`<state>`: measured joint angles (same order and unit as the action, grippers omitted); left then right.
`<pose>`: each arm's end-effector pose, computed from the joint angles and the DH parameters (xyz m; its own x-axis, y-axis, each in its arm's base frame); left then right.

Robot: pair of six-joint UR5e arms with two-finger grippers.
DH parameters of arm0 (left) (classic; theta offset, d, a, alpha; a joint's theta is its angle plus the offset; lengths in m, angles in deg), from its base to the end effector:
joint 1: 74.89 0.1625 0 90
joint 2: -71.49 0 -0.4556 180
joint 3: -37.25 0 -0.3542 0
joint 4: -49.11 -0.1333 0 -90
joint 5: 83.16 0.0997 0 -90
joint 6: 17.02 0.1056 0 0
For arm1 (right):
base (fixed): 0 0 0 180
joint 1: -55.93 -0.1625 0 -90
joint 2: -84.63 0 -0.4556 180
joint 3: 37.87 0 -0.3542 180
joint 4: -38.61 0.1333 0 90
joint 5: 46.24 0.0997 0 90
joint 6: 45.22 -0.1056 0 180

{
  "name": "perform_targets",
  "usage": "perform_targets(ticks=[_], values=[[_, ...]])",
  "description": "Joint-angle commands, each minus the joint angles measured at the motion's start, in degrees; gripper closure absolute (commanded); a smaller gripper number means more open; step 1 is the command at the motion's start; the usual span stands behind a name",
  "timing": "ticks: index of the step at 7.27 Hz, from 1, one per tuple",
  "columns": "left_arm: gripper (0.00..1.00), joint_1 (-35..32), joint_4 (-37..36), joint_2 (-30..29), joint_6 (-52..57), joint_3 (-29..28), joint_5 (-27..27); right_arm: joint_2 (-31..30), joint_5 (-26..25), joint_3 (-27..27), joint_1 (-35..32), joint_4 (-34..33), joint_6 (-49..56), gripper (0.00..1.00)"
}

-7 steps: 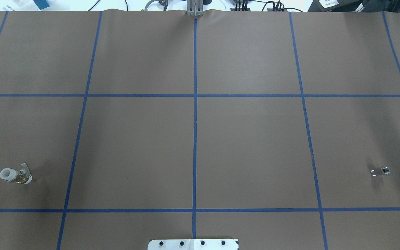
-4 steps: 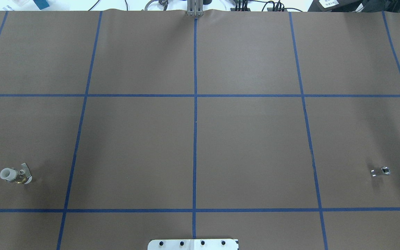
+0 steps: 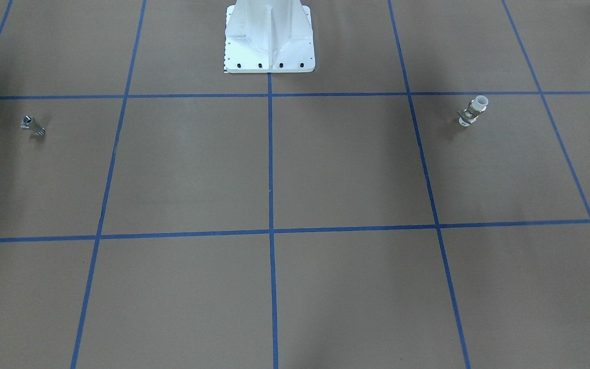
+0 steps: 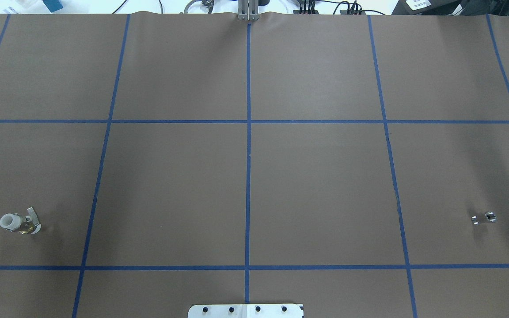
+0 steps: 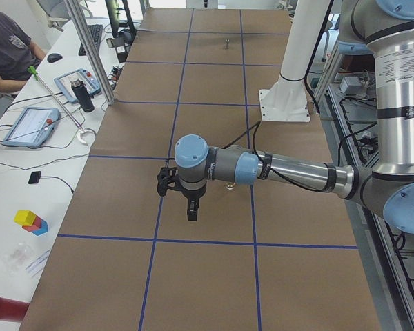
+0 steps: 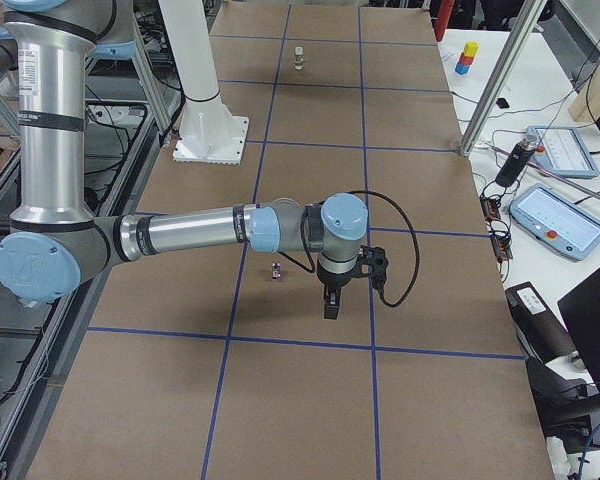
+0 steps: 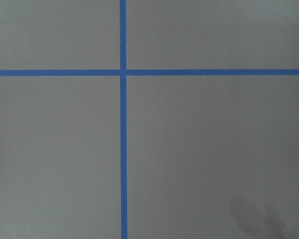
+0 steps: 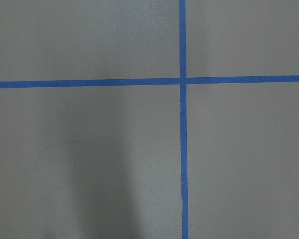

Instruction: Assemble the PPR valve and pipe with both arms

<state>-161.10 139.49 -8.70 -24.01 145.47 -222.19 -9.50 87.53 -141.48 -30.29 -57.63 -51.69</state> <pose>-0.0282 -0.3846 0.6128 0.6497 0.0373 -0.7592 0.0139 0.9980 0.0609 0.0324 -0.4235 0.6291 0.7208 0.0262 0.6926 -0.0155 0.9996 -0.0217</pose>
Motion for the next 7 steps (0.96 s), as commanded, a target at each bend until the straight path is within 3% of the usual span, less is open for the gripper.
perform_targets(ticks=[1, 4, 5, 7], values=[[0.0, -0.01, 3.32, 1.62, -0.57, -0.55, -6.23, 0.0, 0.0, 0.08, 0.0, 0.0, -0.03, 0.0], [0.0, 0.26, 5.42, 1.01, -3.37, -0.74, -5.81, -0.09, 0.0, 0.51, 0.0, 0.0, -0.2, 0.0], [0.0, 4.78, 7.6, 0.48, -8.69, -0.3, -5.56, -0.26, 0.78, 0.52, 0.0, 0.0, -0.29, 0.0], [0.0, 13.84, 19.34, -0.13, -27.63, -0.21, -2.85, -1.49, 5.26, 0.43, 0.0, 0.09, -0.2, 0.0]])
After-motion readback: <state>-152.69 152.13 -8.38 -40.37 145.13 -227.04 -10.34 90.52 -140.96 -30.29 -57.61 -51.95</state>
